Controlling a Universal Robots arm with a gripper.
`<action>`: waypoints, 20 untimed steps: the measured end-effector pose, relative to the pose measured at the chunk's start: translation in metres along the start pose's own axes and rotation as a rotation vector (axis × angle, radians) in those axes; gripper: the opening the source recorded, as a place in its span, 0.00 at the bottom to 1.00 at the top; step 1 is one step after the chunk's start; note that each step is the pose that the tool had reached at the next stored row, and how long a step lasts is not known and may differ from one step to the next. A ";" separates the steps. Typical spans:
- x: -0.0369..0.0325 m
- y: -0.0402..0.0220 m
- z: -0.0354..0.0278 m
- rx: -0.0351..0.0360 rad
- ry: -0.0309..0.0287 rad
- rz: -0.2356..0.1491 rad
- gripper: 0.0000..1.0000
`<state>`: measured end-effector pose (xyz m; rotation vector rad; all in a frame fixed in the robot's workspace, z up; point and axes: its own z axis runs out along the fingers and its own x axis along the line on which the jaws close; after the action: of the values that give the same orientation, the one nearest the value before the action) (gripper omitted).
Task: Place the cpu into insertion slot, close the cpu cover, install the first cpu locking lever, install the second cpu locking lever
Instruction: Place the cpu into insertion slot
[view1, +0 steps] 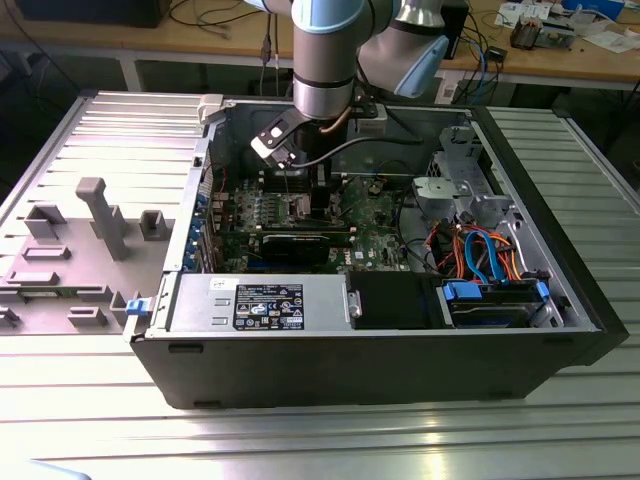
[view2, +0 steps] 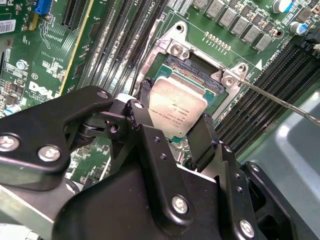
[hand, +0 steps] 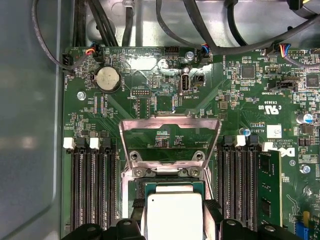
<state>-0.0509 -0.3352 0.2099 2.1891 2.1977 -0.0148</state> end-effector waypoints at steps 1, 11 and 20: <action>0.0001 0.0000 0.0000 0.0000 0.0001 0.000 0.55; 0.0013 -0.0001 0.0006 -0.0002 0.0002 -0.005 0.55; 0.0032 -0.0011 0.0040 -0.0002 0.0008 -0.004 0.55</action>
<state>-0.0519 -0.3322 0.2058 2.1855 2.2019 -0.0138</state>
